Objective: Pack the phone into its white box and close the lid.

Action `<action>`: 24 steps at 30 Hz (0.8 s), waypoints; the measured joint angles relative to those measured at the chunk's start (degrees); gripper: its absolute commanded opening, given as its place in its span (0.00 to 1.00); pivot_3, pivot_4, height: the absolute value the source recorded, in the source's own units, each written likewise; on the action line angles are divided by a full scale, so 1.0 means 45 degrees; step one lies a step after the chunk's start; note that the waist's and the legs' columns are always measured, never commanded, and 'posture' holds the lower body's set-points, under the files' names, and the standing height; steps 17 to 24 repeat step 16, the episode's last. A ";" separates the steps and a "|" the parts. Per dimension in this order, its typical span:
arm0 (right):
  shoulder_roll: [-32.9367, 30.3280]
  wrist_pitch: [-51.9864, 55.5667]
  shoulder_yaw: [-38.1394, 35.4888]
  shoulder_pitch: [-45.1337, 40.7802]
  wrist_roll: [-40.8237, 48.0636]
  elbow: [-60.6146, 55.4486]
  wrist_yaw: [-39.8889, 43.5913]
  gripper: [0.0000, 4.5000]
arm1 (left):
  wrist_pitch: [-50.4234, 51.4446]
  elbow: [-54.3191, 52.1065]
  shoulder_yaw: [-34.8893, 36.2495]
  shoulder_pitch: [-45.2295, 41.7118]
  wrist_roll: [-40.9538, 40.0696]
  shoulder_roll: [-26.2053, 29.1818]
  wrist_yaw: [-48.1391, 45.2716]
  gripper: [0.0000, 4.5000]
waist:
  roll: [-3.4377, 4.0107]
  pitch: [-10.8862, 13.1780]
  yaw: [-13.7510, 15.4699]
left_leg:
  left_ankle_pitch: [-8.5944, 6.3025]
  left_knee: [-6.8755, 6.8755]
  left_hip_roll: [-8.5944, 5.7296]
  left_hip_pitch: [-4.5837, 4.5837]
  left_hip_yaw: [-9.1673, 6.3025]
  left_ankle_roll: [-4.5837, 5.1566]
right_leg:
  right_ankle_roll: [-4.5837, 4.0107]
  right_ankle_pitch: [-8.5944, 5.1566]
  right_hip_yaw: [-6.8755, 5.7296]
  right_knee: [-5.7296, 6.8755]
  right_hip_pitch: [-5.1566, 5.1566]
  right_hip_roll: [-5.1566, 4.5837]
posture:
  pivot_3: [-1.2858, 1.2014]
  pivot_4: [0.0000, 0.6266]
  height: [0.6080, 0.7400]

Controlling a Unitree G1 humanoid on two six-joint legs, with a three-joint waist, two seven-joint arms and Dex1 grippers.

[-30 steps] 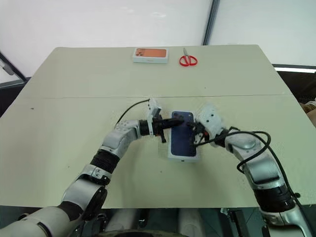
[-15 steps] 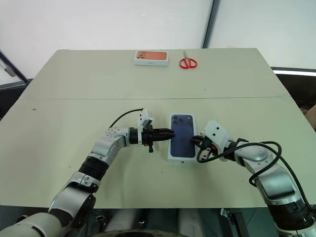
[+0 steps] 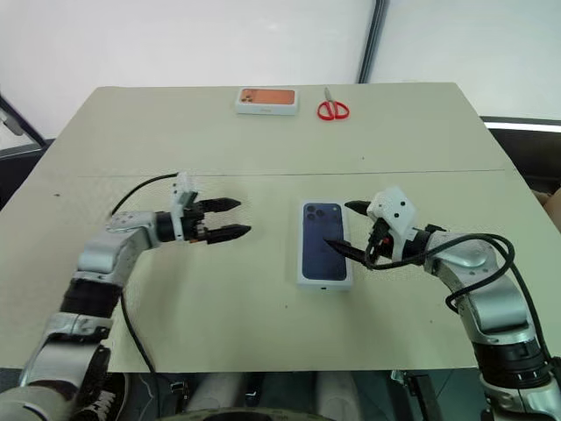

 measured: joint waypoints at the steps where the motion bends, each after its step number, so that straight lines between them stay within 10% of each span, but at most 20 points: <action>1: -0.0015 -0.0380 -0.0251 0.0377 0.0011 -0.0072 0.0135 0.99 | -0.0207 -0.0378 0.0337 0.0690 -0.0008 0.0325 0.0009 1.00 | 0.0000 0.0002 0.0001 | -0.0002 -0.0010 0.0004 0.0000 0.0000 0.0000 | -0.0001 -0.0001 0.0003 -0.0006 -0.0003 -0.0002 | 0.52 0.24 1.00; 10: -0.0373 -0.1978 -0.1457 0.2938 -0.0019 -0.0076 0.0974 0.99 | -0.0131 -0.2640 0.3188 0.4105 -0.0998 0.1429 0.1127 1.00 | 0.0012 0.0012 0.0150 | -0.0008 0.0001 0.0017 -0.0001 -0.0003 -0.0004 | -0.0058 -0.0026 0.0021 -0.0049 -0.0006 -0.0022 | 0.52 0.24 1.00; 24: -0.0598 -0.2374 -0.1874 0.3055 -0.0003 0.0200 0.1196 0.99 | 0.0178 -0.3298 0.3448 0.4972 -0.1272 0.1579 0.1668 1.00 | 0.0014 0.0013 0.0146 | -0.0008 -0.0010 0.0024 -0.0003 0.0004 -0.0002 | -0.0057 -0.0025 0.0022 -0.0047 -0.0005 -0.0020 | 0.52 0.24 1.00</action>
